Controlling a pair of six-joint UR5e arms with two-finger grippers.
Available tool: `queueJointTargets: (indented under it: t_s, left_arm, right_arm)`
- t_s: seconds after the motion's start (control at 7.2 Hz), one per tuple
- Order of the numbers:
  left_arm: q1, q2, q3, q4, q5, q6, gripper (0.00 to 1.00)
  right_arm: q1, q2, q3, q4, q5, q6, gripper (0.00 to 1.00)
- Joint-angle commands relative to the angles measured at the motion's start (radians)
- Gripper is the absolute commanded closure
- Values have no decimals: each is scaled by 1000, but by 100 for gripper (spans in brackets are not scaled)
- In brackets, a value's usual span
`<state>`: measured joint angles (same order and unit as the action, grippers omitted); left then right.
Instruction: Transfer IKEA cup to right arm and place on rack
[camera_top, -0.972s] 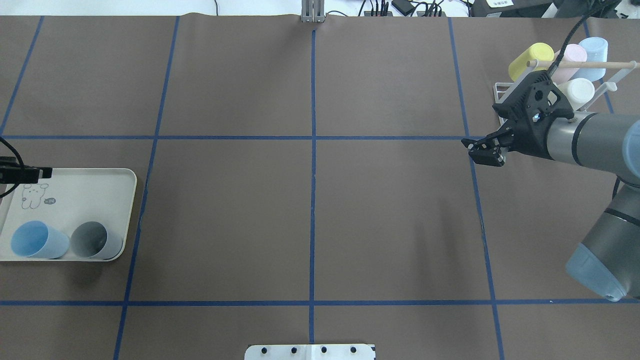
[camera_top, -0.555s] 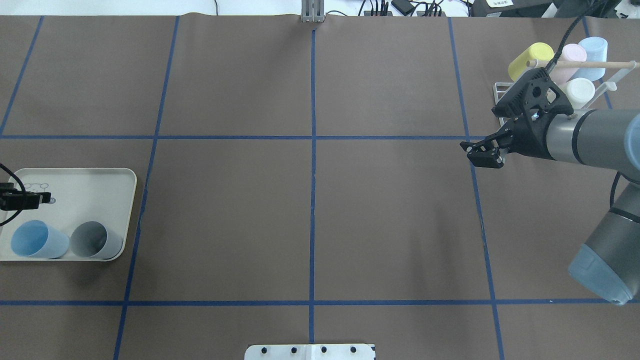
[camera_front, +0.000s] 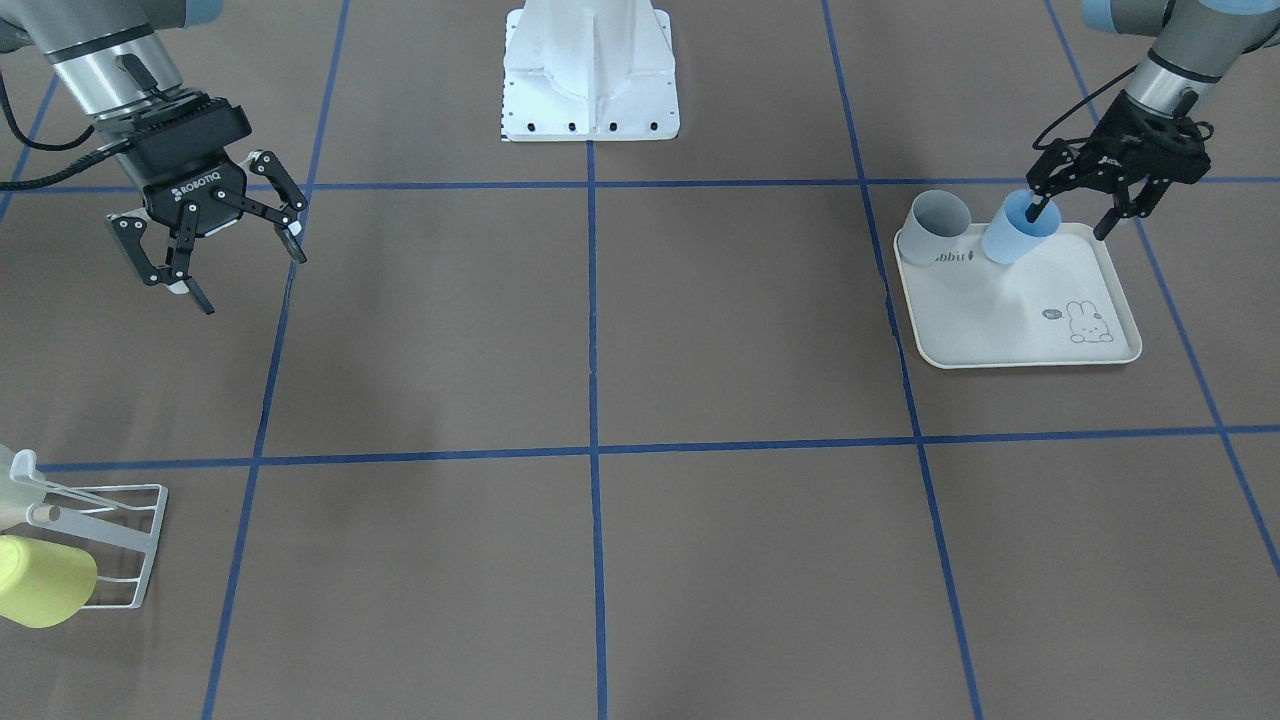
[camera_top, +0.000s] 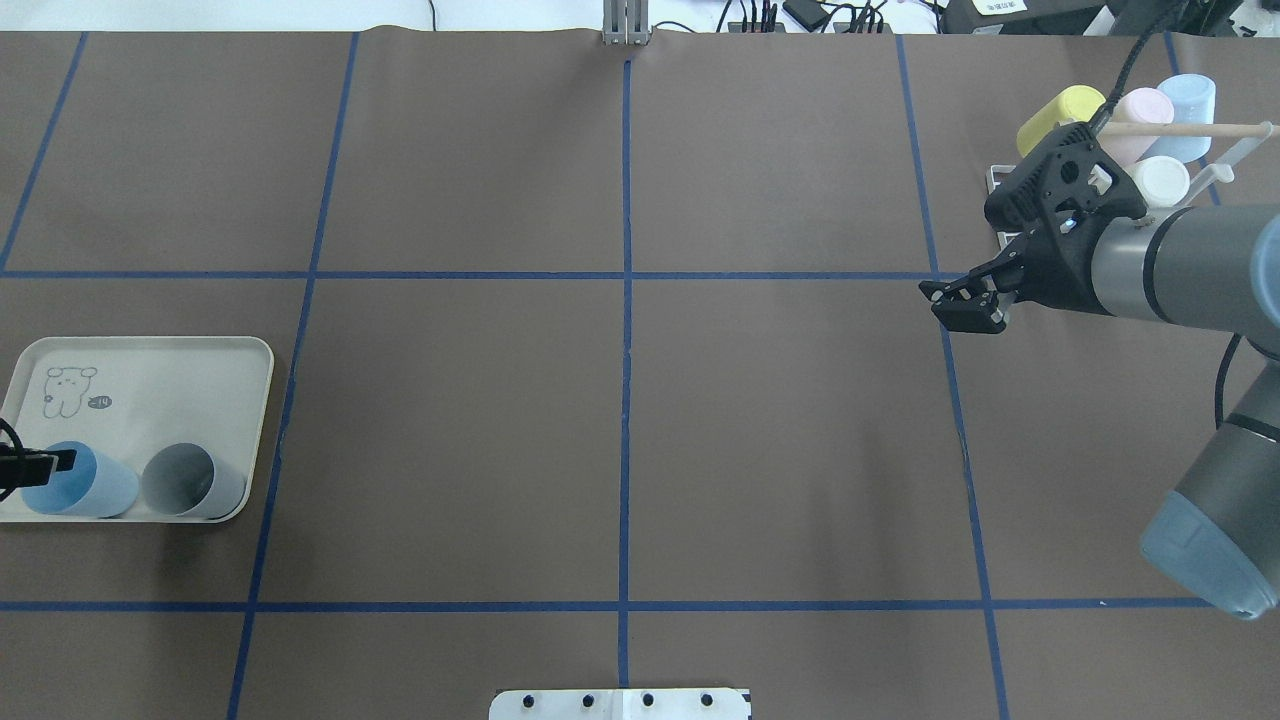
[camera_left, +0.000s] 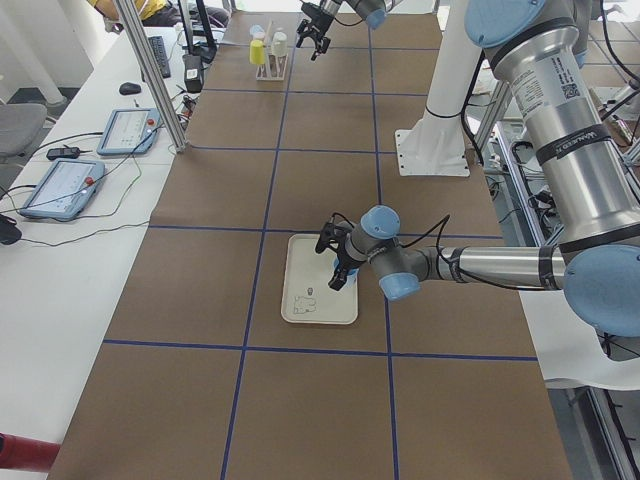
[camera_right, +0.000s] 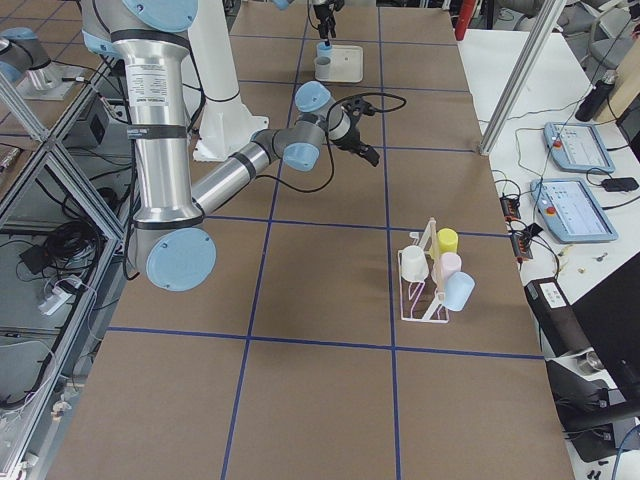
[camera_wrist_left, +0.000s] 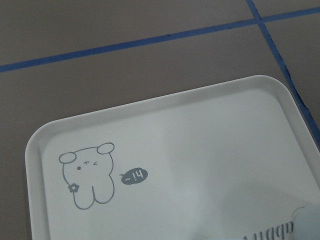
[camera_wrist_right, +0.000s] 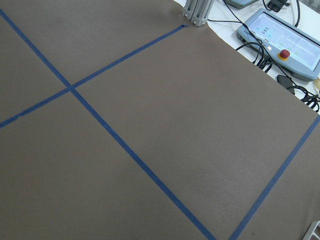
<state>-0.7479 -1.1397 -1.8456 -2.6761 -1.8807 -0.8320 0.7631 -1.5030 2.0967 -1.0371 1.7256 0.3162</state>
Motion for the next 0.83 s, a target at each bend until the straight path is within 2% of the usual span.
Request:
queueJointTargets:
  t_s: [0.0, 0.14, 0.28, 0.56, 0.69]
  left_arm:
    - [30, 3, 0, -2, 0, 2, 56]
    - [28, 9, 0, -4, 0, 2, 80]
    - [28, 21, -3, -5, 2, 4, 98]
    - [7, 35, -30, -4, -6, 14, 100]
    - [-45, 31, -33, -2, -11, 16, 100]
  right_arm:
    - [-1, 1, -3, 2, 5, 0, 0]
    - [-1, 1, -3, 2, 3, 0, 0]
    - [-1, 1, -4, 3, 3, 0, 0]
    - [-2, 3, -4, 8, 3, -2, 0]
    - [-2, 18, -6, 9, 5, 0, 0]
